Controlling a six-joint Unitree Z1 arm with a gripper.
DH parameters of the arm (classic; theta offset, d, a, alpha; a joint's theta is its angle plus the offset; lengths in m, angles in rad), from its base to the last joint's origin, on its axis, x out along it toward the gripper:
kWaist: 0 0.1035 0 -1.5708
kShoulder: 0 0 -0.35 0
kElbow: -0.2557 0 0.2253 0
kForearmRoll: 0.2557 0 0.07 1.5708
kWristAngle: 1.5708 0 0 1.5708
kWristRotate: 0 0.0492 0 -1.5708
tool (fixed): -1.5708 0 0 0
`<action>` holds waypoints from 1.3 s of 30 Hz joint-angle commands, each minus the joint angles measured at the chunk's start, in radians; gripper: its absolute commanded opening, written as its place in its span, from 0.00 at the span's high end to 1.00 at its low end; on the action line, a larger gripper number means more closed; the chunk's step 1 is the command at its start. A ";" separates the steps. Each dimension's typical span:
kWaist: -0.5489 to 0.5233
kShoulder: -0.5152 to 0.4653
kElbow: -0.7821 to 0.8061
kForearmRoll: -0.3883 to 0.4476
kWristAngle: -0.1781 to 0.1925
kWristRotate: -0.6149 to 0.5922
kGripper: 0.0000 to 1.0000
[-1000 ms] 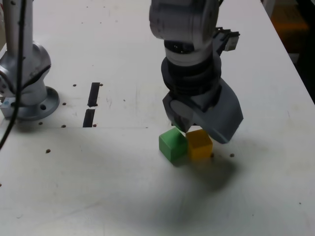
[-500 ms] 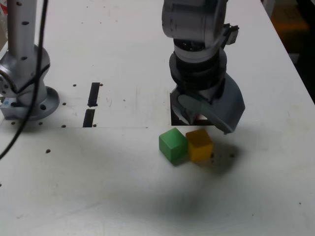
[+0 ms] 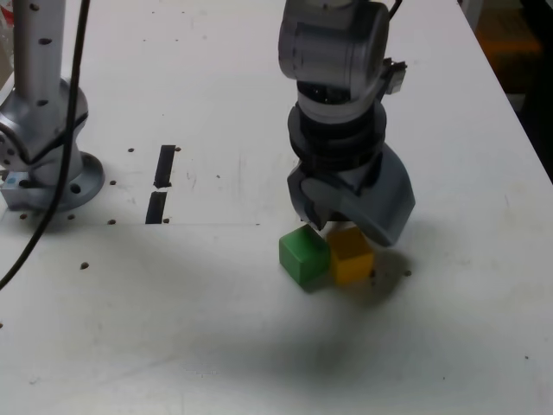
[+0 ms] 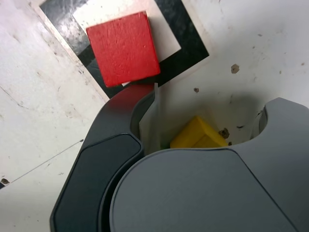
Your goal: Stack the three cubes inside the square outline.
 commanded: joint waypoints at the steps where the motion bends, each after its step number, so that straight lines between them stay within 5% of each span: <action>1: -0.007 0.003 0.010 -0.009 -0.017 -0.002 0.20; 10: -0.054 0.012 0.007 -0.040 -0.092 -0.011 0.20; 28: -0.046 0.041 -0.006 -0.043 -0.174 -0.055 0.21; 39: -0.046 0.055 -0.004 -0.036 -0.182 -0.076 0.38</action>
